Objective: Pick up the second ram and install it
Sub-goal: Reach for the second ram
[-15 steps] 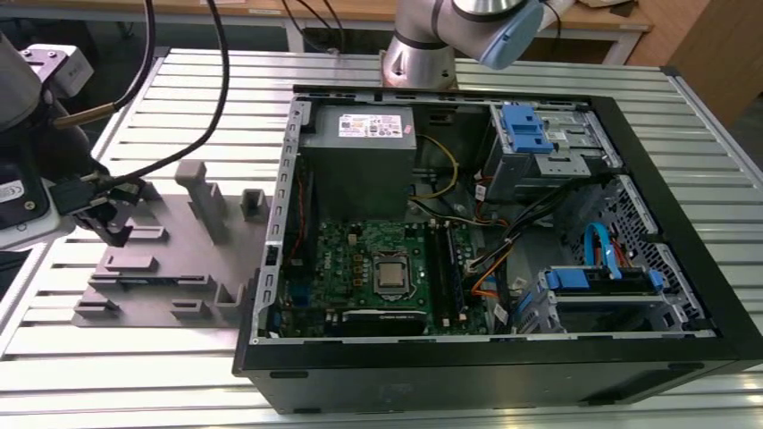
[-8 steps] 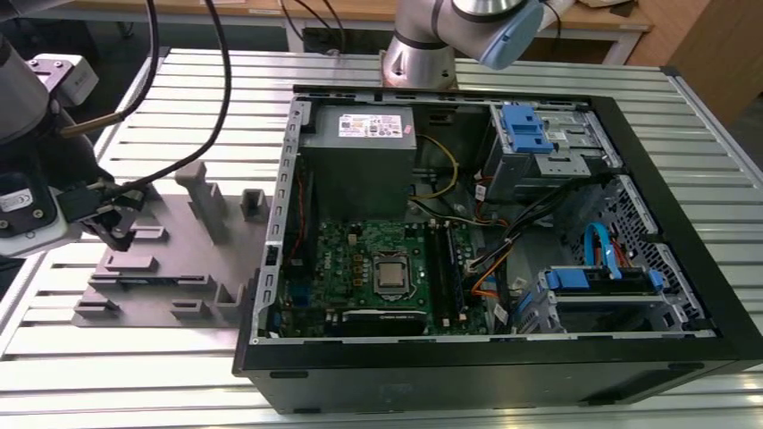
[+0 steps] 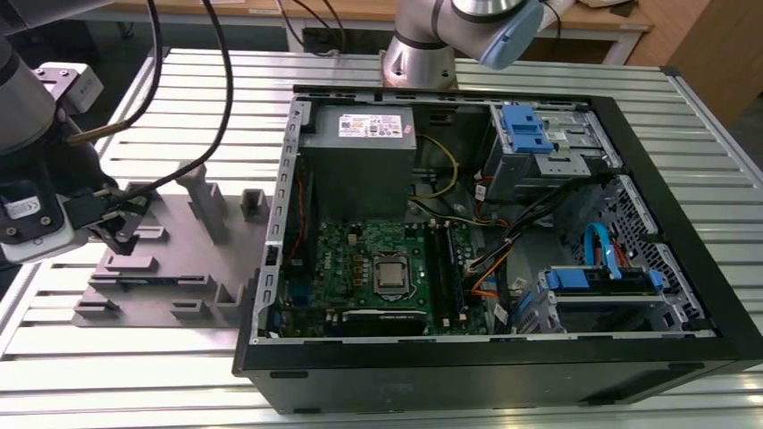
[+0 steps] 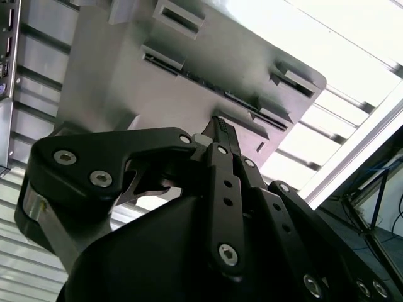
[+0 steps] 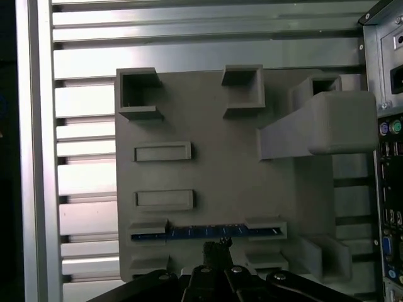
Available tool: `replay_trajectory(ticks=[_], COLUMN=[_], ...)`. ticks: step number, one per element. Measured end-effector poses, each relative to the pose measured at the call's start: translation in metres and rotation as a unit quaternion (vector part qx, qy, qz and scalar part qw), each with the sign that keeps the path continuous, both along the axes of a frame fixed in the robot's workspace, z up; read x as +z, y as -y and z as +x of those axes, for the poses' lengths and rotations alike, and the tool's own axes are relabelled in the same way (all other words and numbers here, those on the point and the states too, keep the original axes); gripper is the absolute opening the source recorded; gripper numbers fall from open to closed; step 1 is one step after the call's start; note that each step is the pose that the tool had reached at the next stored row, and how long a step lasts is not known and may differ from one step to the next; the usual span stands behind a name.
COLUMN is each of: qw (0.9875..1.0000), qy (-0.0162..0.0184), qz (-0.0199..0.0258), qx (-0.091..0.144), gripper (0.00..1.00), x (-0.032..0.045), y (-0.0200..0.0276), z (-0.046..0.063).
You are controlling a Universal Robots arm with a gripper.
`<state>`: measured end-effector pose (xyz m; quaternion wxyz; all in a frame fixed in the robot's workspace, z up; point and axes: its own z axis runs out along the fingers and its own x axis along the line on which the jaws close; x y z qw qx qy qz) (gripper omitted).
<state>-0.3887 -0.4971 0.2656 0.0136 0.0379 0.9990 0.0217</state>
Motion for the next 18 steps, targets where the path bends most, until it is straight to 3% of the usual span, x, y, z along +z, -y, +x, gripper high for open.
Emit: replay_trajectory(ticks=[18], qw=[1.0], qy=[0.0], qz=[0.0], qx=[0.0], gripper=[0.07], x=[-0.0166], y=[0.0], z=[0.0])
